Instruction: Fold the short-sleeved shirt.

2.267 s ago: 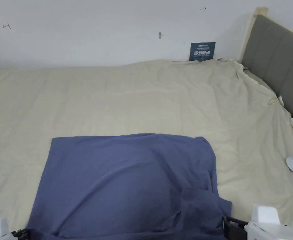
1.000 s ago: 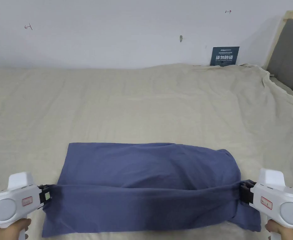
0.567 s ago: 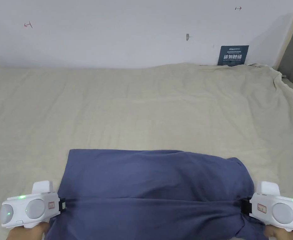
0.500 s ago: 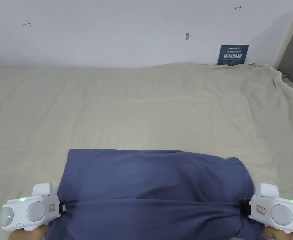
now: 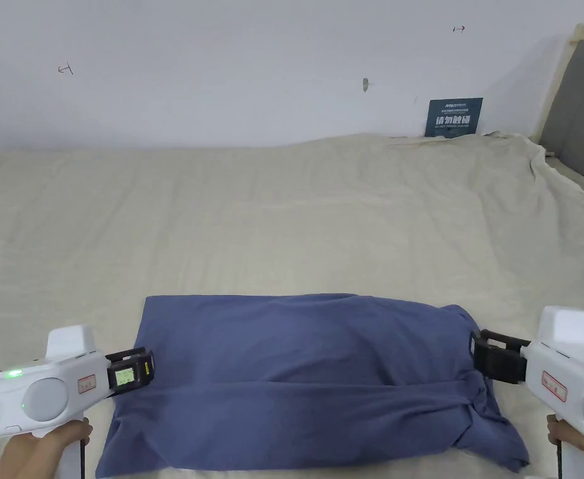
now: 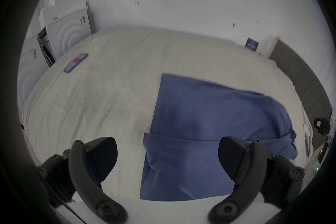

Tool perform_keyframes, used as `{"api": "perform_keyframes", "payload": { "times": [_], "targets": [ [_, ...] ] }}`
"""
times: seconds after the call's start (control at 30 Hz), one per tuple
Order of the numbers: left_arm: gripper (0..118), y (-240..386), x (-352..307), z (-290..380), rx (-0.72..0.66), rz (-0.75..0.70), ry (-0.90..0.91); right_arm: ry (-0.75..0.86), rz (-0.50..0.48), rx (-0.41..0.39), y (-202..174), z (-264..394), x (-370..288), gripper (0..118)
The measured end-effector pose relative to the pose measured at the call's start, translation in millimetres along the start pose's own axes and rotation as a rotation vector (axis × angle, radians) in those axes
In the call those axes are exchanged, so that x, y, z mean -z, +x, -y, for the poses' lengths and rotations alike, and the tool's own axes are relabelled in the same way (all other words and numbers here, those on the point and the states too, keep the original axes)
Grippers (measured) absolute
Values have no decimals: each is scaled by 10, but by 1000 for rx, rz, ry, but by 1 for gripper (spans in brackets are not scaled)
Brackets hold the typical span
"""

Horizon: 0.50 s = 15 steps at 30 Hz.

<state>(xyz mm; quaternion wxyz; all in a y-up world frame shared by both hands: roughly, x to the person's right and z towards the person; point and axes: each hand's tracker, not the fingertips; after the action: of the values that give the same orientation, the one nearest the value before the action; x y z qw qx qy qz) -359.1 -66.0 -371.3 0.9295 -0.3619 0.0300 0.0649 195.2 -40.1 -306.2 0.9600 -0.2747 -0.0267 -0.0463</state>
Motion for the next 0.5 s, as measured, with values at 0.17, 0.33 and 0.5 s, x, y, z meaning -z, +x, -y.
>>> {"api": "perform_keyframes", "payload": {
  "times": [0.17, 0.33, 0.5],
  "targets": [
    [111, 29, -435, 72, 9, 35, 18, 127, 12, -38, -44, -22, -525, 99],
    [32, 8, -774, 331, -3, 80, 136, 180, 21, -79, -79, 150, -832, 30],
    [0, -18, -901, 624, 20, 65, 133, 198, 36, -107, -147, 333, -1026, 0]
  ]
}}
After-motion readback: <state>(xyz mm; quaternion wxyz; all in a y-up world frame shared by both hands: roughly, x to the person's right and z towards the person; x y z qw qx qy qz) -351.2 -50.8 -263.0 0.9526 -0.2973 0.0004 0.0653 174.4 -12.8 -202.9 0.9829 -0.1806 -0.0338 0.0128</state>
